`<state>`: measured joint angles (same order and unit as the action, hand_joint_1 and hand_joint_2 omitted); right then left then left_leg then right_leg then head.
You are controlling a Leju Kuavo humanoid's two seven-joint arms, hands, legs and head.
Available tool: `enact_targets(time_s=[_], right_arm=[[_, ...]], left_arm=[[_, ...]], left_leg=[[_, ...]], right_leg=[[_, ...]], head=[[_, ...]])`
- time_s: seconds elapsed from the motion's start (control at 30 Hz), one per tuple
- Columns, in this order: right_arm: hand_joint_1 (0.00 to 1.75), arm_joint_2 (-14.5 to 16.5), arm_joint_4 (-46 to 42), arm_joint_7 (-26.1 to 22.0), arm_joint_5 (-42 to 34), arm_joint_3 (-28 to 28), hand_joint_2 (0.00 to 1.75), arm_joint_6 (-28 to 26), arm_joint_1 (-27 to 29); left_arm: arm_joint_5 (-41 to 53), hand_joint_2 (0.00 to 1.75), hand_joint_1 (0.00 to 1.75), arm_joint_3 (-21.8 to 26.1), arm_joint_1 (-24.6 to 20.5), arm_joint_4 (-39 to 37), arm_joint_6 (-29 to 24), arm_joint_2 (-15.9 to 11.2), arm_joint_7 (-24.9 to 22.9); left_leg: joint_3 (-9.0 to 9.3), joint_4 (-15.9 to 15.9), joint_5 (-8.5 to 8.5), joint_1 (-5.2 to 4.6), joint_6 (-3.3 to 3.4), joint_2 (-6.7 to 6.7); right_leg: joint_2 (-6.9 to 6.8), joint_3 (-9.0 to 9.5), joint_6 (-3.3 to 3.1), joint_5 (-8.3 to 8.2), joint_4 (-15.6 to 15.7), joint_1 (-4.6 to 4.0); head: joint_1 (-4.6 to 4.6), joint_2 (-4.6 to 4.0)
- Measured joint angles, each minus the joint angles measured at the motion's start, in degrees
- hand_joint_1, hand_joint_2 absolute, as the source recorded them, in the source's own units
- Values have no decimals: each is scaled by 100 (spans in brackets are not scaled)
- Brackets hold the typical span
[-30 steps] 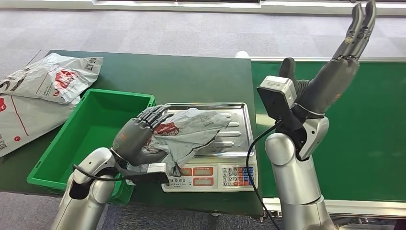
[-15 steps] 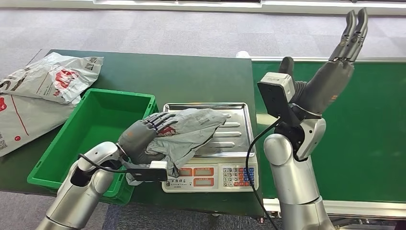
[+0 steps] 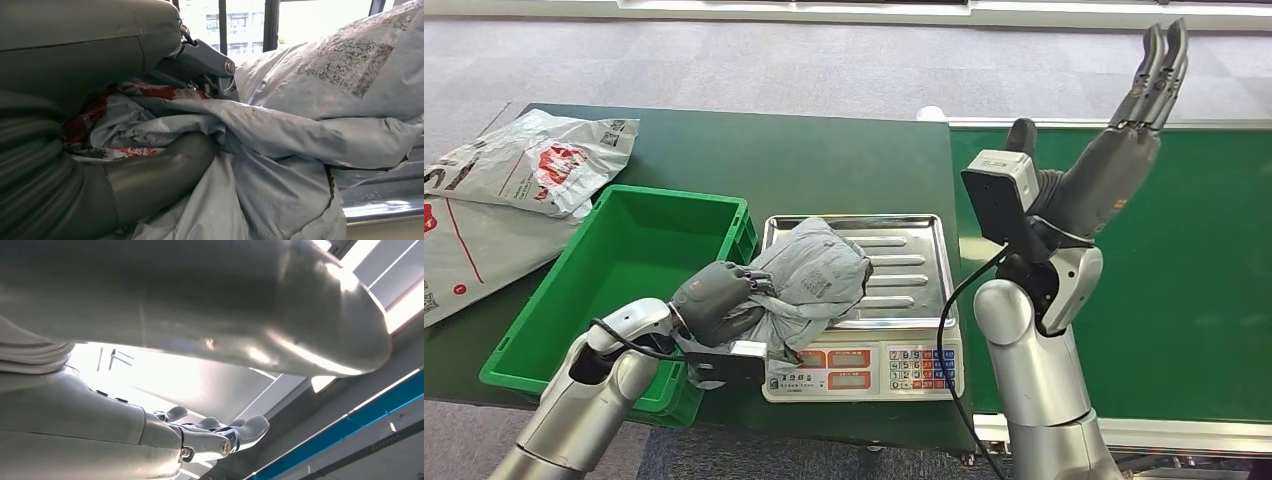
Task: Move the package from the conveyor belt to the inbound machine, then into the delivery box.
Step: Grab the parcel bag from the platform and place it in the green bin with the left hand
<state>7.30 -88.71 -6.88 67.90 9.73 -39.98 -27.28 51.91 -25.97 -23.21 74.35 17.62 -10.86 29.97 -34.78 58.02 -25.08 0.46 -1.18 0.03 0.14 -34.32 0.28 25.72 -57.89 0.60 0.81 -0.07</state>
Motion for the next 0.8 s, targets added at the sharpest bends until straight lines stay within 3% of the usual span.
enact_targets(time_s=[0.17, 0.27, 0.37, 0.53, 0.67, 0.8], right_arm=[[0, 0, -20, -182, -8, -4, 0, -7, 136], [0, 0, -111, -263, 2, -44, 0, -9, 281], [0, 0, -233, -248, 26, -89, 0, -13, 423], [0, 0, -437, -76, 128, -122, 0, -13, 595], [0, 0, -455, 5, 164, -122, 0, -13, 600], [0, 0, -453, 26, 171, -122, 0, -13, 573]], left_arm=[[117, 175, 175, 17, 134, 135, -355, 4, -75], [431, 175, 175, 140, 238, 323, -1330, 77, -244], [649, 175, 175, 361, 242, 548, -1928, 182, -492], [1510, 175, 175, 1063, 123, 962, -3664, 441, -1557], [1889, 175, 175, 1698, -87, 1201, -3903, 515, -1892], [2466, 175, 175, 2041, -106, 1233, -3969, 571, -2178]], left_leg=[[0, 0, 0, 1, -1, 1], [-5, 0, 0, 2, -1, 0], [-9, 0, 0, 2, 0, 0], [-17, 1, 1, 2, 0, 1], [-15, 0, 1, 3, 0, 2], [-19, 0, 2, 7, -1, -2]], right_leg=[[1, -4, 0, 0, 0, -1], [1, -9, 0, 0, 0, -2], [0, -11, 0, 0, 0, -2], [0, -17, 0, -1, 0, -3], [1, -17, 0, -1, 0, -4], [-2, -14, -1, 0, 0, -8]], head=[[1, 0], [0, 0], [0, 0], [1, 0], [1, 0], [1, 0]])
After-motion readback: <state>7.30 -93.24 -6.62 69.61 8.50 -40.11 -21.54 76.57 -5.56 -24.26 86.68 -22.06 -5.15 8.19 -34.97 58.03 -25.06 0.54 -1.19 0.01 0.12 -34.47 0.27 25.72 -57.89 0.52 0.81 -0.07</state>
